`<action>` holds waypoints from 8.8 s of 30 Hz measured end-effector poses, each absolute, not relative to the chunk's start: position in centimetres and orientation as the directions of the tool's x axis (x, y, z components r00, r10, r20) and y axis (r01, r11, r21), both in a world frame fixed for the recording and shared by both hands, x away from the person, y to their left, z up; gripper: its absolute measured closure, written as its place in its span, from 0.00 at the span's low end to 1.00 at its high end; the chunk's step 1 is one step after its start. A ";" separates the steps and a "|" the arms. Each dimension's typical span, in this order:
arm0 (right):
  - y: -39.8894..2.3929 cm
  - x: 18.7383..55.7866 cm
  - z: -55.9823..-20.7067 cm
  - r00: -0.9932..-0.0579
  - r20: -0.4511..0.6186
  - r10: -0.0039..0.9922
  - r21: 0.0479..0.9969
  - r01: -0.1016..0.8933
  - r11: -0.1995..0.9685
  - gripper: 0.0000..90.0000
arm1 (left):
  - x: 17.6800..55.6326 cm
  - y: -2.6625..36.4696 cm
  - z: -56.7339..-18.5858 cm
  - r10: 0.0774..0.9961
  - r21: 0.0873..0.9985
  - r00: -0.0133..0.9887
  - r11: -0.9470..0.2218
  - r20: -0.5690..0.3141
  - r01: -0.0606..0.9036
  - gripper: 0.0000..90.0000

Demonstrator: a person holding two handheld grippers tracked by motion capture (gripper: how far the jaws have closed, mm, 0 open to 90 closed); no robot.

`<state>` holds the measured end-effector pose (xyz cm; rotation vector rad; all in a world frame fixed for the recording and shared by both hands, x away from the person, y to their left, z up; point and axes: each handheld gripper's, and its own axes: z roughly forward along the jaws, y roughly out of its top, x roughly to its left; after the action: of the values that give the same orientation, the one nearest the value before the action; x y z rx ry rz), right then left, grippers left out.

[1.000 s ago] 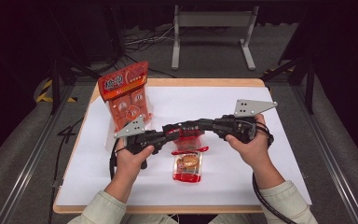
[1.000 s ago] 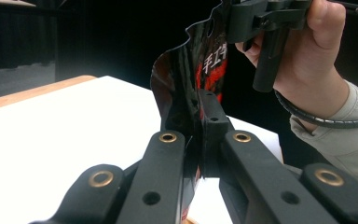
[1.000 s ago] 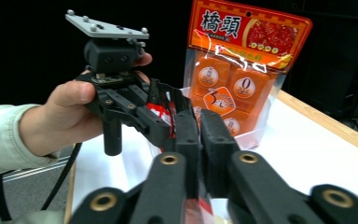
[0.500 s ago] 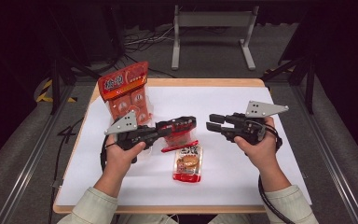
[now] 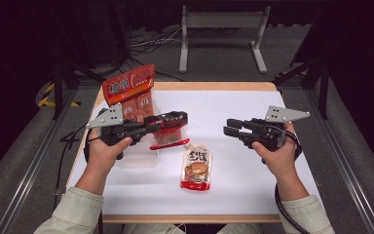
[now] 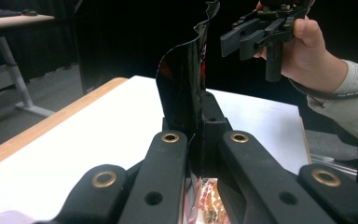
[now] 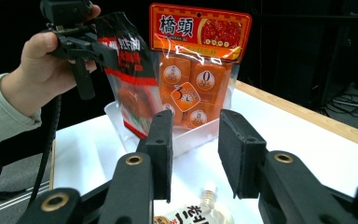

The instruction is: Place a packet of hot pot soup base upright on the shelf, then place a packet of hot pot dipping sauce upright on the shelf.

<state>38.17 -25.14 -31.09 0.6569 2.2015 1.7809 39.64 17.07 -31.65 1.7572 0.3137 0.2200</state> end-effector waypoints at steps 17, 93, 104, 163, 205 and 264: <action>-26.9 38.6 -31.6 -0.847 0.108 0.520 0.963 0.220 0.159 0.73 | 40.6 20.5 -30.1 0.400 0.969 0.916 -0.235 0.023 0.078 0.99; -27.4 38.9 -32.5 -0.843 0.153 0.515 0.957 0.257 0.136 0.70 | 44.6 25.5 -35.0 0.348 0.931 0.935 -0.314 -0.069 0.185 0.99; -27.2 38.9 -32.6 -0.846 0.157 0.510 0.955 0.261 0.138 0.70 | 45.1 25.3 -36.3 0.355 0.904 0.929 -0.355 -0.105 0.238 0.98; -25.4 39.8 -34.5 -0.848 0.152 0.508 0.944 0.277 0.179 0.51 | 33.0 23.6 -35.5 0.604 0.940 0.794 -0.229 -0.066 0.252 0.13; -19.0 43.5 -44.2 -0.796 0.206 0.569 0.749 0.503 0.432 0.40 | 32.4 21.5 -37.6 0.551 0.910 0.829 -0.287 -0.098 0.298 0.15; -17.9 38.6 -37.1 -0.857 0.122 0.502 0.830 0.365 0.422 0.99 | 32.3 20.1 -37.8 0.521 0.896 0.849 -0.329 -0.091 0.298 0.16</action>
<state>38.63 -17.86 -37.12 0.7751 2.5244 1.4173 32.32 20.14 -37.84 1.9372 0.6073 0.2561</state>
